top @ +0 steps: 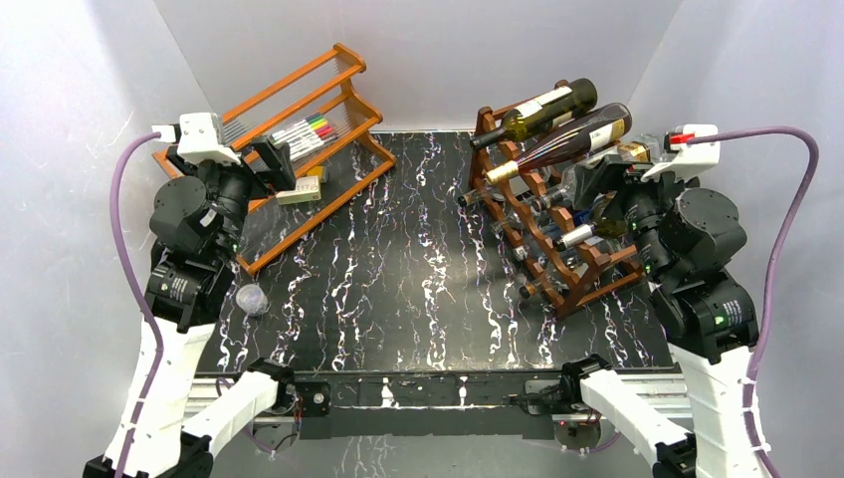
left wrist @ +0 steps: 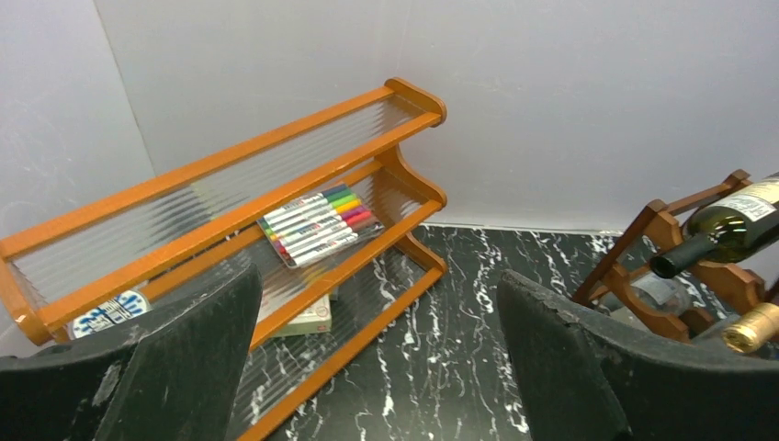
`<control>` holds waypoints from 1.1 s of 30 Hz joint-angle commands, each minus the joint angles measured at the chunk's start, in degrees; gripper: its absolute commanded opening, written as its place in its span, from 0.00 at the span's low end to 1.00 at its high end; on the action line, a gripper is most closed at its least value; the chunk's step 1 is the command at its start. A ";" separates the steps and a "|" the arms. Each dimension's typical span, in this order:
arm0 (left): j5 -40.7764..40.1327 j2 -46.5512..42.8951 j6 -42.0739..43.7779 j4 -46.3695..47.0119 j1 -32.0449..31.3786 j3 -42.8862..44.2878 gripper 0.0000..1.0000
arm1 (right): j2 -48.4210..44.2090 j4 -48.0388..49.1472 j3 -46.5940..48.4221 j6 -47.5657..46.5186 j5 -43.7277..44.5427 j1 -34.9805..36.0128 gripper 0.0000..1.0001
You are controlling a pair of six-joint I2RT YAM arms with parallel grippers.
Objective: Take the wine bottle off the wine rack
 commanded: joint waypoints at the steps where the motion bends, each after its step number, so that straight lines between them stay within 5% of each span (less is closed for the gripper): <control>1: 5.09 1.21 -5.20 -2.77 3.10 4.49 0.98 | 0.70 5.85 -0.06 2.80 0.17 -1.08 0.98; 20: 15.41 5.72 -11.75 -10.56 8.86 9.82 0.98 | 3.38 11.85 -3.69 7.06 1.66 -2.98 0.98; 33: 30.01 9.94 -15.44 -10.34 9.19 6.09 0.98 | 17.41 -0.16 4.11 10.70 -3.81 -3.13 0.98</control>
